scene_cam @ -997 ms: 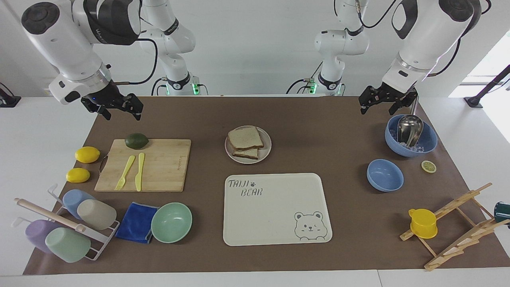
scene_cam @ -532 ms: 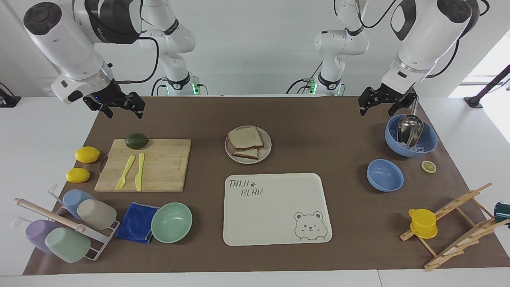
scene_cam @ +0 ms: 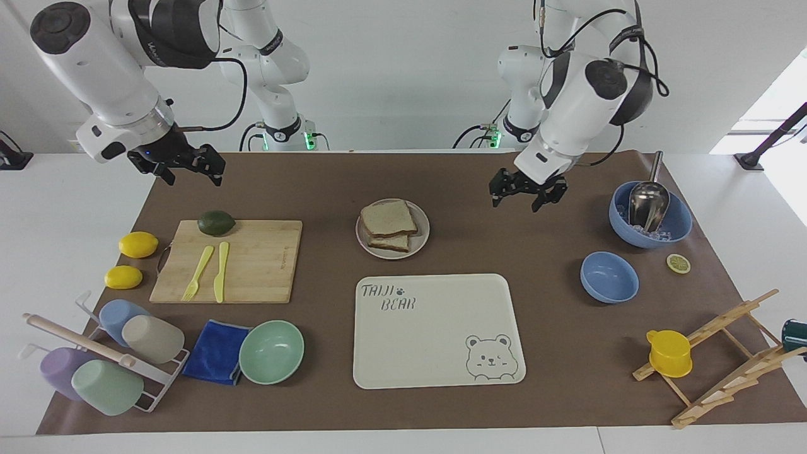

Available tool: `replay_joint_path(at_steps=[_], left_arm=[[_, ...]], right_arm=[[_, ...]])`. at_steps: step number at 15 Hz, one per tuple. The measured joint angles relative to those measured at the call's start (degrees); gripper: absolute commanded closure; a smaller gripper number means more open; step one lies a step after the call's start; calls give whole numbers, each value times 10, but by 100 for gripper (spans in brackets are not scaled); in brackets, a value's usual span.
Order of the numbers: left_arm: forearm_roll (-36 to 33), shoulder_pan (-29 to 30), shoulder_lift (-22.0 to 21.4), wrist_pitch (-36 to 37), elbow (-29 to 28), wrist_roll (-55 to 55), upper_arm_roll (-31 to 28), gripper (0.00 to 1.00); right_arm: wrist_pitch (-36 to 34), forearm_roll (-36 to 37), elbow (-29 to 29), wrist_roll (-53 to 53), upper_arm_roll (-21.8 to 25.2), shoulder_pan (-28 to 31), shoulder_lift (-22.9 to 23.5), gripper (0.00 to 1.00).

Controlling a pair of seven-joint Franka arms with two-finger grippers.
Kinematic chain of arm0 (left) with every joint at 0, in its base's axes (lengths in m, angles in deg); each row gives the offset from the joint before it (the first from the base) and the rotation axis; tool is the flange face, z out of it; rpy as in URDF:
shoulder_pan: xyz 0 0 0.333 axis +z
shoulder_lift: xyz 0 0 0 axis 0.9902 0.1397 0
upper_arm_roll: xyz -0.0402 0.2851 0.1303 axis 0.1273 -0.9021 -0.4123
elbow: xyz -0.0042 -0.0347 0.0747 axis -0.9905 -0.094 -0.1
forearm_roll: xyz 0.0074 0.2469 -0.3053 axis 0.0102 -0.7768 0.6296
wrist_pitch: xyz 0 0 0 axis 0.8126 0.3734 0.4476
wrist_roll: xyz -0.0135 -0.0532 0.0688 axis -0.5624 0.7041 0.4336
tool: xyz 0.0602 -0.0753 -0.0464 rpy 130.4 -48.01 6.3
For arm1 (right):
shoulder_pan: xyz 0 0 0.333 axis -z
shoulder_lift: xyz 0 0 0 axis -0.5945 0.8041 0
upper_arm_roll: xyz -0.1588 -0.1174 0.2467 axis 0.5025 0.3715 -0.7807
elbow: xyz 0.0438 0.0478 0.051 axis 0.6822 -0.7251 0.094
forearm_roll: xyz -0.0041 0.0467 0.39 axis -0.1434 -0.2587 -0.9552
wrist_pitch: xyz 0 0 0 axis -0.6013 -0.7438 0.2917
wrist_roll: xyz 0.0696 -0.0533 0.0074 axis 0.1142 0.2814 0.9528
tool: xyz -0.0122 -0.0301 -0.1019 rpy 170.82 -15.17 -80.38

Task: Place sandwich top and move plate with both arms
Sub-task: 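Reach the left gripper to the rim of the white plate and grasp it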

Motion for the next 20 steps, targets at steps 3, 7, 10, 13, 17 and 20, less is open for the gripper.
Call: replay_joint_path(at_steps=[3, 7, 10, 13, 17, 20], left_arm=[[31, -41, 24, -60, -33, 13, 1, 0], [38, -88, 31, -146, -88, 25, 1, 0], [40, -109, 31, -191, -127, 50, 0, 3], [44, -134, 34, -226, -152, 77, 0, 16], [58, -161, 44, -246, -167, 101, 0, 34], [74, -169, 47, -258, -173, 115, 0, 34]], right_arm=[[0, 0, 0, -1, 5, -9, 0, 0], [-1, 0, 0, -5, 33, -42, 0, 0], [-2, 0, -1, -5, 37, -42, -1, 0], [-12, 0, -3, -5, 39, -41, -9, 0], [-13, 0, -10, -5, 40, -41, -20, 0], [-13, 0, -12, -5, 40, -41, -20, 0]])
